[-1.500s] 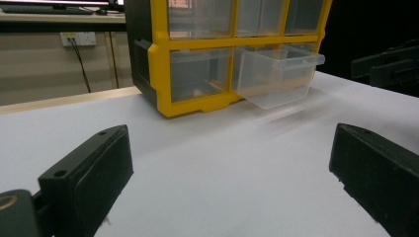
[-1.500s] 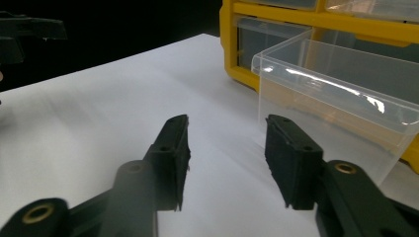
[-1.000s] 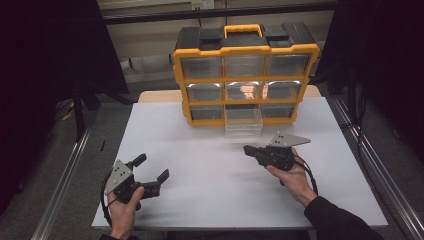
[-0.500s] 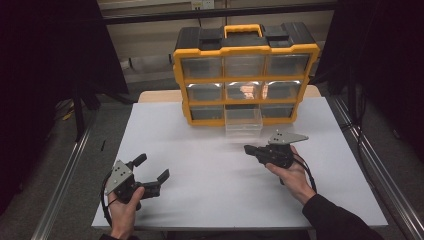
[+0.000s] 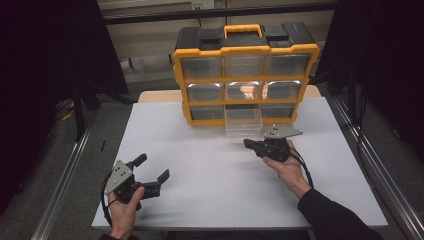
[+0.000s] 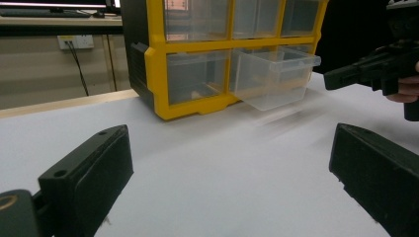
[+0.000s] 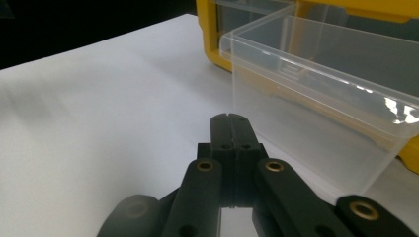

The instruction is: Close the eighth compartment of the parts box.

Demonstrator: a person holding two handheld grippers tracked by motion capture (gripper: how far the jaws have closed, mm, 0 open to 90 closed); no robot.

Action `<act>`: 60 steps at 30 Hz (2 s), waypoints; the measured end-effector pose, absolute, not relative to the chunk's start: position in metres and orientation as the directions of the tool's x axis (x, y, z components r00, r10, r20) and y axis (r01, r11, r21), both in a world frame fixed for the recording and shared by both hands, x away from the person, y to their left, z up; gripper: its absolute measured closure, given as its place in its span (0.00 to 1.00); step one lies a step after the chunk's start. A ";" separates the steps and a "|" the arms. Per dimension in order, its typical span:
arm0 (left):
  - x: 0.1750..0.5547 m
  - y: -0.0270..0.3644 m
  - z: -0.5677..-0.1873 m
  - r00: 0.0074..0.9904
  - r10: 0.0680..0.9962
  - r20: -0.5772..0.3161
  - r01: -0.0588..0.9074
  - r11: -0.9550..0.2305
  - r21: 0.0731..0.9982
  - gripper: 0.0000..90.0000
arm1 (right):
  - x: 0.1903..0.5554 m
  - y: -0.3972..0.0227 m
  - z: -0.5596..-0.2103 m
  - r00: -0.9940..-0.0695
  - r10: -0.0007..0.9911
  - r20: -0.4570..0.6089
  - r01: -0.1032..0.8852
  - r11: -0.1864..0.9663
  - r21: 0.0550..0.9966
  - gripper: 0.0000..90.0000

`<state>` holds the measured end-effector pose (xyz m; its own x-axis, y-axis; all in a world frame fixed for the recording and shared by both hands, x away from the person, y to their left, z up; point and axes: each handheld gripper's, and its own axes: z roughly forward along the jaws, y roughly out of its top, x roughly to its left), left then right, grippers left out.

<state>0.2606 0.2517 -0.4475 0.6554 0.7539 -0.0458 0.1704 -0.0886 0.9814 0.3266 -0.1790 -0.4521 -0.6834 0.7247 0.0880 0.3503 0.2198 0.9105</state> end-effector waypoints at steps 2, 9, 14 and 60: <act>0.260 0.252 -0.447 0.656 0.753 -0.048 0.170 -0.085 0.982 0.03 | 0.329 -0.179 -0.455 -0.677 0.731 0.086 0.359 0.225 0.906 1.00; 0.261 0.252 -0.448 0.656 0.754 -0.046 0.171 -0.088 0.981 0.03 | 0.338 -0.182 -0.457 -0.665 0.743 0.072 0.361 0.236 0.902 1.00; 0.260 0.252 -0.448 0.655 0.754 -0.049 0.170 -0.084 0.982 0.03 | 0.343 -0.180 -0.459 -0.667 0.742 0.069 0.362 0.242 0.900 1.00; 0.261 0.252 -0.448 0.660 0.750 -0.041 0.163 -0.091 0.982 0.03 | 0.374 -0.174 -0.467 -0.604 0.795 0.058 0.393 0.234 0.889 1.00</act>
<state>0.2608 0.2517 -0.4475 0.6605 0.7497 -0.0407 0.1633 -0.0906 0.9824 0.3741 -0.1736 -0.4671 -0.6039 0.7950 0.0576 0.3929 0.2340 0.8893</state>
